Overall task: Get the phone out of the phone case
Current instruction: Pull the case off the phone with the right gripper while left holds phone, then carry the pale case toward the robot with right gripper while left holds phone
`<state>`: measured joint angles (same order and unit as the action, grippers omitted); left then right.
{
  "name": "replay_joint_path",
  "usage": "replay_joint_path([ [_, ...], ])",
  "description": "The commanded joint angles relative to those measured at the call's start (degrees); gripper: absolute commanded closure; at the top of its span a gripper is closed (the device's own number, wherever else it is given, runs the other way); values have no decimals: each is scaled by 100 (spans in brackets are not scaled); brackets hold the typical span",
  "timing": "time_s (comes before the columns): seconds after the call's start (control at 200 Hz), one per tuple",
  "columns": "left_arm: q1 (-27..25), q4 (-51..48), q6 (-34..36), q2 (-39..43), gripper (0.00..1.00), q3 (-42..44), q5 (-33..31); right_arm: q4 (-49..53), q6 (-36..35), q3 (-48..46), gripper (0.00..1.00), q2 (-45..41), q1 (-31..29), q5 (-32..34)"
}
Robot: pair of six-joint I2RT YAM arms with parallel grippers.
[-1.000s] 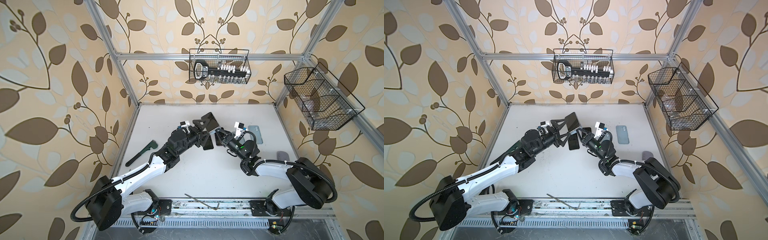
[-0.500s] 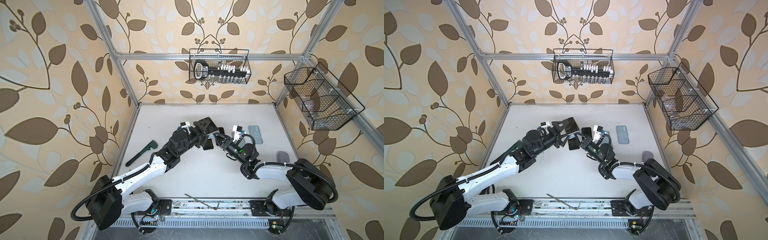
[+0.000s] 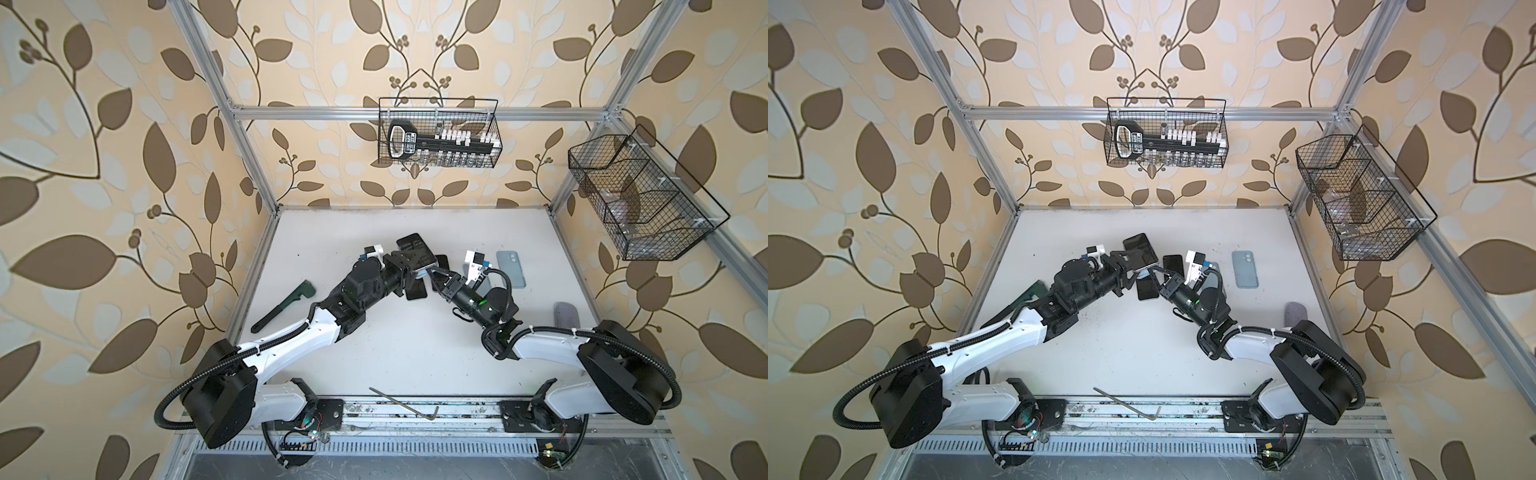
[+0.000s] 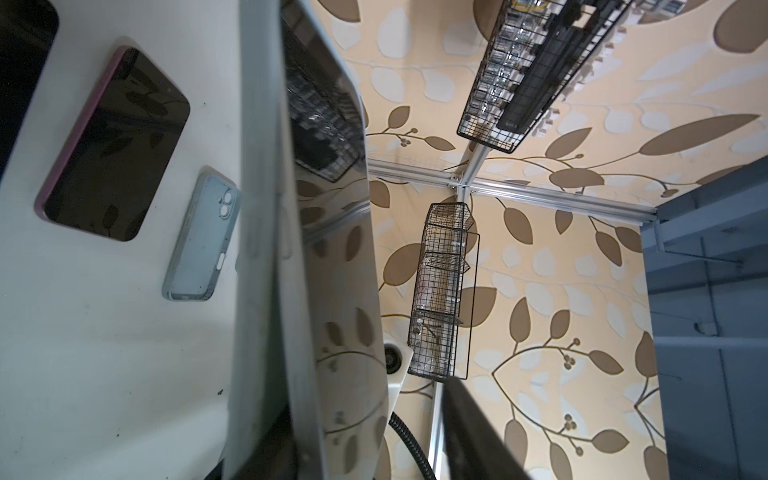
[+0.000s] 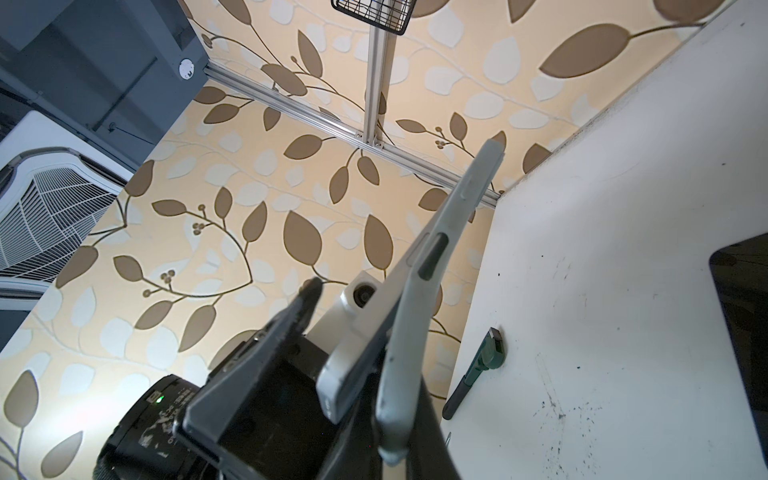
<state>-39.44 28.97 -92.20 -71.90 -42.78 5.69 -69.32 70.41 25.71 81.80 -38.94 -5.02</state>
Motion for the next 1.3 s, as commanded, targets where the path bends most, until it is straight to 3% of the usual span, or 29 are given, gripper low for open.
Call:
replay_joint_path([
  [0.0,-19,585,28,18,69,-133,0,-276,-58,-58,100,-125,-64,-72],
  [0.195,-23,570,61,25,100,-162,40,-166,-48,-63,100,-125,-63,-1],
  [0.455,-20,653,19,68,100,-342,263,149,-93,-95,100,-149,-57,126],
  [0.674,-37,1353,-353,11,100,-652,413,254,-259,-336,100,-136,122,265],
  [0.834,-102,980,-374,41,100,-1151,490,416,-476,-499,100,-286,334,300],
  [1.094,-111,376,-34,501,100,-1241,406,1074,-704,-851,100,-968,658,365],
  [1.294,-106,740,-77,583,100,-1017,294,1791,-801,-1238,100,-1772,990,432],
])
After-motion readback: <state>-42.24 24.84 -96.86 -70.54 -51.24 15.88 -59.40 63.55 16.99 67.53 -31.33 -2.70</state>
